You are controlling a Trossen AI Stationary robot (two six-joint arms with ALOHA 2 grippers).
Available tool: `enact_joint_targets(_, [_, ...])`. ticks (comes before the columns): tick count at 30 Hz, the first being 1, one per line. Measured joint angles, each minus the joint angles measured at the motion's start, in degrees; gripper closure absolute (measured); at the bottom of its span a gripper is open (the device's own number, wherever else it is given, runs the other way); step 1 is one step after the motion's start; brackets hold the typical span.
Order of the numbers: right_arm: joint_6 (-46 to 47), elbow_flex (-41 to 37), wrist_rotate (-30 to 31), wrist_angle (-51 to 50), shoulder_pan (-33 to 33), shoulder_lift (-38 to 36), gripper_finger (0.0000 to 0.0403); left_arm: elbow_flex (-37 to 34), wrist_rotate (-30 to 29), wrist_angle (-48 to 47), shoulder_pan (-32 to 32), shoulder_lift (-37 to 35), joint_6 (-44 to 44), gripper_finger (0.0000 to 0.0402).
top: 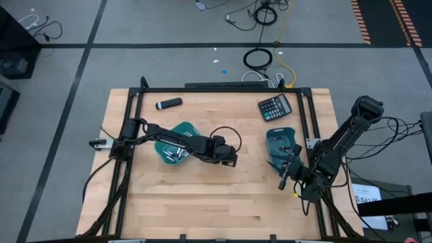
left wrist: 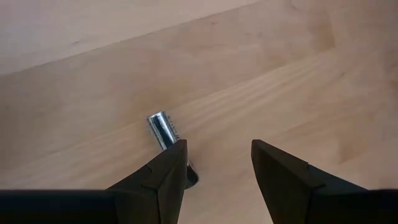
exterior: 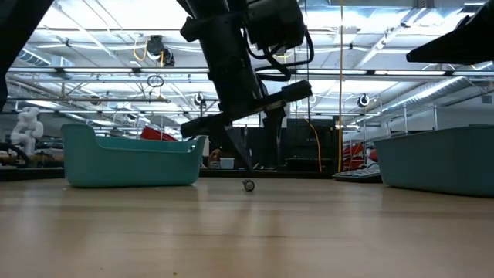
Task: Sort batteries
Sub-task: Put the white battery into the green bin
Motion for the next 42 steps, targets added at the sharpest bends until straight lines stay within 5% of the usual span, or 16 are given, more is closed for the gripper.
enact_joint_targets(21, [-1.5,0.0,-0.1,-0.1,0.0,0.0,0.0280,-0.1,5.2,-9.7,0.9,2.5,1.3,0.0212])
enact_joint_targets(30, [-1.8,0.0,-0.3,-0.4,0.0,0.0,0.0280,-0.1,5.8,-10.2,0.8,3.2,9.9,0.0216])
enact_joint_targets(42, [-1.8,0.0,-0.3,-0.4,0.0,0.0,0.0280,-0.3,4.5,-10.0,0.7,3.4,20.1,0.0325])
